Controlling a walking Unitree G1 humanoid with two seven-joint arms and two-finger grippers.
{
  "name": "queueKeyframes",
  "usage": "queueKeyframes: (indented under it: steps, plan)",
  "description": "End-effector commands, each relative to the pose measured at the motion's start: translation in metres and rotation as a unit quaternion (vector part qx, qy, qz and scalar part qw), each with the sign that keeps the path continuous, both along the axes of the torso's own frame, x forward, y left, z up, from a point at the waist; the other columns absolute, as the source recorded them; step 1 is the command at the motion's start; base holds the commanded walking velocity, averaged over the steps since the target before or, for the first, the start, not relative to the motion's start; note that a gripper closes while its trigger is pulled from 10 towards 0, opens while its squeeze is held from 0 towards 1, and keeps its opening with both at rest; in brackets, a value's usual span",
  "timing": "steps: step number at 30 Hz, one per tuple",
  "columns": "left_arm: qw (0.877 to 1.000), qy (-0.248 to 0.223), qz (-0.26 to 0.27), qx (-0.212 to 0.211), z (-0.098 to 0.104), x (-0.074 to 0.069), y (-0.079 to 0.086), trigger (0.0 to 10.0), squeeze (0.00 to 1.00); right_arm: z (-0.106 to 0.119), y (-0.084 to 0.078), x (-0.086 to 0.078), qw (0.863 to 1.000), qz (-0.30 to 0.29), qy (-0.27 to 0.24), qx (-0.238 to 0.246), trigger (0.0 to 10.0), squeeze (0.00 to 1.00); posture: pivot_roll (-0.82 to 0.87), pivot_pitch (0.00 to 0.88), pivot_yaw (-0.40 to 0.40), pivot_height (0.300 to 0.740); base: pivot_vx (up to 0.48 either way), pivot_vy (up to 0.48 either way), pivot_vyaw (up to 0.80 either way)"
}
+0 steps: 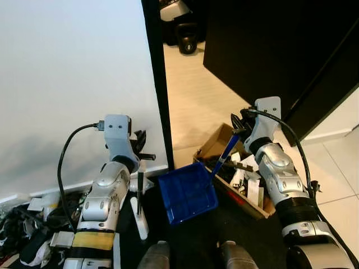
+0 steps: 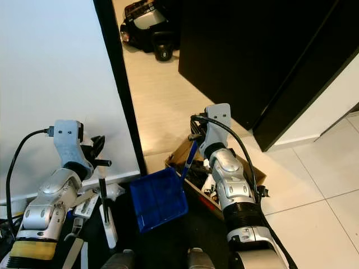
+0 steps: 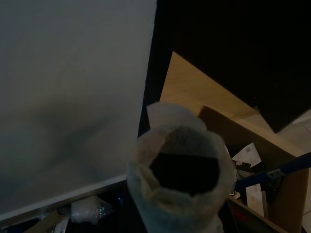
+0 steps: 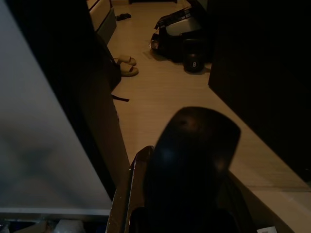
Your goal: Sweep floor
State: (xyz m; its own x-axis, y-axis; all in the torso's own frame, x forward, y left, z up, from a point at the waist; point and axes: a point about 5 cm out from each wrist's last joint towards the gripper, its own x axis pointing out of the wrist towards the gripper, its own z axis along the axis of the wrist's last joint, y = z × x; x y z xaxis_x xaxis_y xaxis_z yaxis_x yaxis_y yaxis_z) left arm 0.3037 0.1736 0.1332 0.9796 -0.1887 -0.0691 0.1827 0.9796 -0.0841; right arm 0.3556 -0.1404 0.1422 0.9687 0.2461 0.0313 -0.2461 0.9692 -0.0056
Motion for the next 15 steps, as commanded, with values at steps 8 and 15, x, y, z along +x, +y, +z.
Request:
queueKeyframes:
  steps: [8, 15]
  plan:
    - [1.0, -0.001, 0.007, 0.006, -0.0013, -0.0015, 0.0011, 10.0, 0.0, -0.0008, 0.0005, -0.0011, 1.0, 0.001, -0.002, 0.009, 10.0, 0.0, 0.15, 0.156, 0.029, 0.74, 0.0, 0.0, 0.0]
    - [1.0, -0.001, 0.008, 0.004, -0.001, -0.0014, 0.001, 10.0, 0.0, -0.0008, 0.0012, -0.0013, 1.0, 0.002, -0.003, 0.011, 10.0, 0.0, 0.15, 0.156, 0.029, 0.74, 0.0, 0.0, 0.0]
